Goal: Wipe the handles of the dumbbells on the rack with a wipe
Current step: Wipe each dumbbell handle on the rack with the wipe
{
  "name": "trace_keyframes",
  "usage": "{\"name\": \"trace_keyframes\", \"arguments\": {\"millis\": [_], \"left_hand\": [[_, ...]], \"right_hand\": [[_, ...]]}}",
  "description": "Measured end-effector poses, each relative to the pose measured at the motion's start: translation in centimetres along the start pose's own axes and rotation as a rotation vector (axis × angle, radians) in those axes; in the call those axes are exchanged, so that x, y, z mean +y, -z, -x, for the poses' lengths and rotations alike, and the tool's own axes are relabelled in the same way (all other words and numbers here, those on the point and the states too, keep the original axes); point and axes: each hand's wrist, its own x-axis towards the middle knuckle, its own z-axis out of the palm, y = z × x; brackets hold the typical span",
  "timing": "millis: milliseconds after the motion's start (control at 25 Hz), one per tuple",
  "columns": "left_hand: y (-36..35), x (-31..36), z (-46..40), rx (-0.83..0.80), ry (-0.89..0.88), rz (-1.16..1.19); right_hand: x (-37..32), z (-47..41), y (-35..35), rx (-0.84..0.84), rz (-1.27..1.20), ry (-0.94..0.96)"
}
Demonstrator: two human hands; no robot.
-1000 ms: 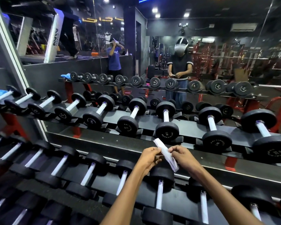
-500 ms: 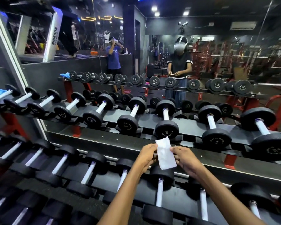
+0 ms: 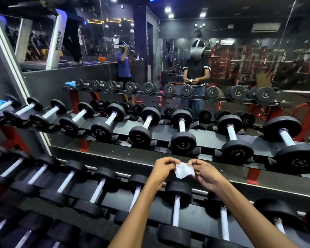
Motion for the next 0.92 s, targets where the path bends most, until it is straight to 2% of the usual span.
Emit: {"name": "trace_keyframes", "arguments": {"millis": [120,240,320,440,520,680,800,920], "left_hand": [[-0.1,0.7,0.4,0.03,0.097,0.128],[0.2,0.9,1.1,-0.082,0.244,0.118],[0.3,0.7,1.4,-0.114,0.222,0.067],[0.3,0.2,1.5,-0.068,0.171,0.025],[0.3,0.2,1.7,-0.049,0.17,0.026],[0.3,0.1,2.0,-0.086,0.167,0.051],[0.2,-0.1,1.9,-0.06,0.167,0.082],[-0.2,-0.6,1.8,-0.017,0.242,0.18]], "right_hand": [[0.1,0.2,-0.4,0.029,0.103,0.067],[0.3,0.1,-0.4,0.061,0.133,0.109],[0.3,0.5,-0.2,0.055,0.066,0.066],[0.5,1.3,0.1,-0.087,0.049,-0.043],[0.7,1.5,0.0,-0.139,0.064,-0.037],[0.6,1.5,-0.2,-0.097,0.005,-0.007],[0.9,1.5,-0.1,-0.08,-0.04,0.001],[1.1,1.6,-0.1,-0.056,-0.041,0.031]]}}
